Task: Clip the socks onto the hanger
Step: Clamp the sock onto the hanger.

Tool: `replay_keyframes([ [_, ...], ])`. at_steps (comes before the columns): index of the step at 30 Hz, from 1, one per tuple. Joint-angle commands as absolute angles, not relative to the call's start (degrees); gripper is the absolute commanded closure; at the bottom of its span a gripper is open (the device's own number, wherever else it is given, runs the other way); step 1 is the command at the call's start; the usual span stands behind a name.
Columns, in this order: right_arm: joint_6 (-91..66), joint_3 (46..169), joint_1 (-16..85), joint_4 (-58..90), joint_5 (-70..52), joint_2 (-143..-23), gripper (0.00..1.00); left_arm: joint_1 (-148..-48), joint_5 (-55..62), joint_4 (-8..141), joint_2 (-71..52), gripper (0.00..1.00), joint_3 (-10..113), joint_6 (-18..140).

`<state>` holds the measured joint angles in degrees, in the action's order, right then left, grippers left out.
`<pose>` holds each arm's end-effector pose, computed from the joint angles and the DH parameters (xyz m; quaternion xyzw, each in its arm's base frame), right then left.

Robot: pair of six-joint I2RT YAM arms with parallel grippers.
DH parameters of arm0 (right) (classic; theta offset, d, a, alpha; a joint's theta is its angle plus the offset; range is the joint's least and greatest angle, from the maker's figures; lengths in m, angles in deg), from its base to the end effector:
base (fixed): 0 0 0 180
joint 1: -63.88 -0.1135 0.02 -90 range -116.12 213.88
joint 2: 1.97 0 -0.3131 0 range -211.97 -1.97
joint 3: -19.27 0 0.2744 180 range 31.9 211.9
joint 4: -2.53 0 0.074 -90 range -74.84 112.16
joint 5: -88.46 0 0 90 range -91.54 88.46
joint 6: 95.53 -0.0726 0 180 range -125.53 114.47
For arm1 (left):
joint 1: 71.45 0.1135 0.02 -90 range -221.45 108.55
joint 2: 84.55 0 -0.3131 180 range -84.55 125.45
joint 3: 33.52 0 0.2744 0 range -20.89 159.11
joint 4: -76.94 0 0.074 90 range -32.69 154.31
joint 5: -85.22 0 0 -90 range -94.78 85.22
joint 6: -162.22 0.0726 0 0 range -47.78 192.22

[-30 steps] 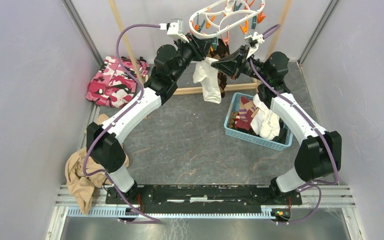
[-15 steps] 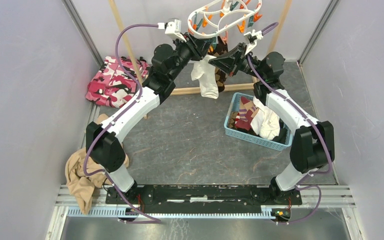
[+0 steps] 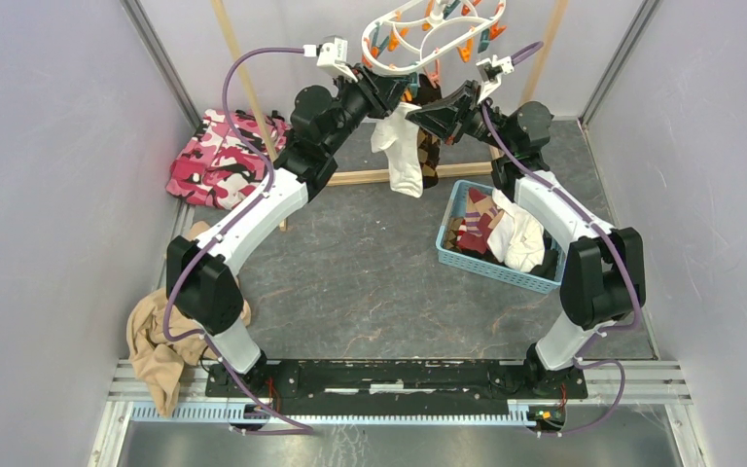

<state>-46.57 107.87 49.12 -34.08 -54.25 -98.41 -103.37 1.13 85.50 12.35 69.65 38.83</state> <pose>0.4015 0.1655 0.4440 -0.2683 0.5312 0.5606 0.5757 0.3964 -0.2558 0.4917 0.0330 0.6096 -0.4535 0.6493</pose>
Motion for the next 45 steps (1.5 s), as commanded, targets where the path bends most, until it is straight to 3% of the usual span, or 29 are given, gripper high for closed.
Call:
replay_keyframes([
  [1,-47.62,110.22,49.43,-36.51,-54.19,-98.73,1.00,-102.88,2.98,89.05,9.77,0.93,69.48,35.39],
  [45,-51.08,111.03,50.08,-33.54,-56.82,-100.58,1.00,-101.07,12.00,95.85,9.01,0.93,65.48,32.67],
])
